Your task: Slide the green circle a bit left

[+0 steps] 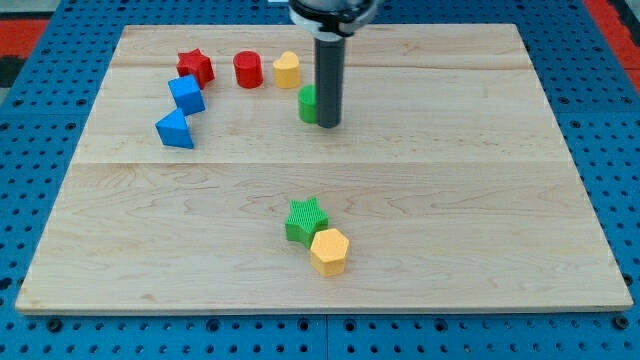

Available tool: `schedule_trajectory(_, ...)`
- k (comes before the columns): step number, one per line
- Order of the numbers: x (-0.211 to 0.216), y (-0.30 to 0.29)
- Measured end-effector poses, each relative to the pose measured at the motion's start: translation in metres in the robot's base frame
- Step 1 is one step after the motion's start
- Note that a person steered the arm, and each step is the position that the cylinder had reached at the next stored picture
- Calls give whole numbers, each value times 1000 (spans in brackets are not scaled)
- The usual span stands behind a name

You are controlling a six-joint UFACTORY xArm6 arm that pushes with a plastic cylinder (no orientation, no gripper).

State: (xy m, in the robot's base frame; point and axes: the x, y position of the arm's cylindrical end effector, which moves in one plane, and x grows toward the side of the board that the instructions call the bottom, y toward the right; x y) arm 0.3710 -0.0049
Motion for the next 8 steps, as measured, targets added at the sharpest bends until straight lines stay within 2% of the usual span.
schedule_trajectory(3,-10,24)
schedule_trajectory(5,-36,24)
schedule_trajectory(8,-40,14)
